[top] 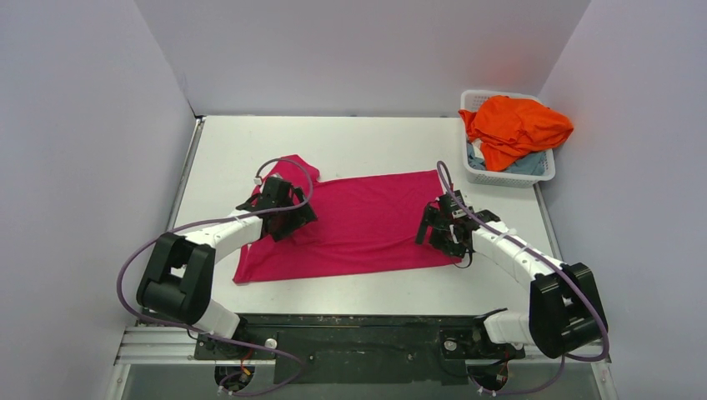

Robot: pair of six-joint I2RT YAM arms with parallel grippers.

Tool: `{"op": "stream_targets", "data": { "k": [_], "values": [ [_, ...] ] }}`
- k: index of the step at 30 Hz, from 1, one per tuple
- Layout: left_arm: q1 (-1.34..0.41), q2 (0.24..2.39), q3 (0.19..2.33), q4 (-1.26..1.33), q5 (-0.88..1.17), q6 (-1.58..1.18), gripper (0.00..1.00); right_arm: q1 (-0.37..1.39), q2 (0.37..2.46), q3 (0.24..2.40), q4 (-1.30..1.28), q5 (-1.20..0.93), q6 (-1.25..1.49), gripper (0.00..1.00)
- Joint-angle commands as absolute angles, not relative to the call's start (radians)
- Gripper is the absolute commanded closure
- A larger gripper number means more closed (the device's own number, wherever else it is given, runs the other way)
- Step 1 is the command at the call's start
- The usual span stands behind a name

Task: Fold and stack the t-shirts
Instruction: Fold the flattened tshirt in 1/3 of the way

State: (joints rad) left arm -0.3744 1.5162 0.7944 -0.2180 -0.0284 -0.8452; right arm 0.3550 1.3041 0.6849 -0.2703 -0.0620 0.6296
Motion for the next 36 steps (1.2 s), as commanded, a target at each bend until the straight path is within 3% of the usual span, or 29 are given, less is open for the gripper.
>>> {"op": "stream_targets", "data": {
  "k": [1,12,36],
  "values": [
    [-0.379,1.469,0.875,-0.218,-0.069,-0.804,0.0,0.356,1.276,0.755,-0.336,-0.013,0.608,0.22],
    [-0.377,1.414,0.805,-0.278,-0.117,-0.803,0.0,0.359,1.286,0.776,-0.306,-0.056,0.612,0.22],
    [-0.388,1.57,0.879,-0.153,0.037,-0.844,0.0,0.359,1.421,0.686,-0.205,-0.052,0.647,0.22]
  ]
}}
